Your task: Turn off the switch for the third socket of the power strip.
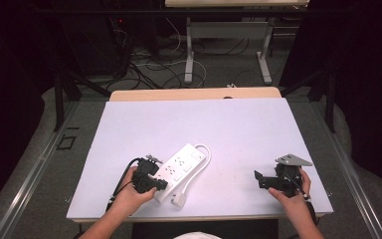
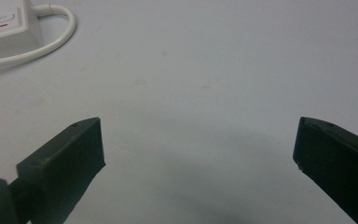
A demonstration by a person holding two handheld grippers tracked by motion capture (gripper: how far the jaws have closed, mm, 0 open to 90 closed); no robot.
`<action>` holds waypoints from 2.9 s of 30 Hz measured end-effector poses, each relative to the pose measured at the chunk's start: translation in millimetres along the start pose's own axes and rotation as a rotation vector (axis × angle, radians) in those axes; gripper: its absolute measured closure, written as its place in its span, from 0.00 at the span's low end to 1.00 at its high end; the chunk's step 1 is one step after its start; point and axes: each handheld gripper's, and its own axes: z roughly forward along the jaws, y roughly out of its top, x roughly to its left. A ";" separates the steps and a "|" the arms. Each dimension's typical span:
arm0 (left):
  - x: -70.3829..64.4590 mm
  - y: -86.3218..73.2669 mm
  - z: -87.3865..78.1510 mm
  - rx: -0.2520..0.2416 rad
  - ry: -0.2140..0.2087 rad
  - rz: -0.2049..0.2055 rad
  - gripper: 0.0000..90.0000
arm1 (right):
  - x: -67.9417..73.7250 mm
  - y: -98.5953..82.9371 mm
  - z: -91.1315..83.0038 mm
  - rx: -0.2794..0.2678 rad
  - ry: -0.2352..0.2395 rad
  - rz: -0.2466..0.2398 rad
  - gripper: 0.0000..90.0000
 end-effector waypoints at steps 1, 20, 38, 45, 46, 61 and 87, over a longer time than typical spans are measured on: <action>0.0 0.1 0.0 0.000 0.000 0.000 0.96 | 0.2 0.3 1.1 -0.005 -0.002 -0.001 0.01; 1.9 4.9 -8.1 -0.011 0.003 -0.001 0.83 | 4.1 2.8 2.1 -0.001 0.013 -0.014 0.02; 3.7 13.7 -20.1 -0.036 0.043 0.041 0.72 | 4.1 2.3 2.2 -0.002 0.009 -0.007 0.02; 3.0 15.9 -26.5 -0.045 0.058 0.051 0.68 | 4.2 2.5 2.0 0.000 0.012 -0.009 0.01; 3.1 16.2 -27.4 -0.046 0.061 0.055 0.68 | 3.9 2.5 2.0 -0.001 0.012 -0.012 0.01; 8.3 17.3 -39.2 -0.095 0.109 0.107 0.49 | 3.5 2.6 1.1 -0.003 0.011 -0.015 0.02; 24.8 15.6 -49.6 -0.212 0.210 0.134 0.32 | 4.4 2.5 0.9 -0.002 0.011 -0.011 0.02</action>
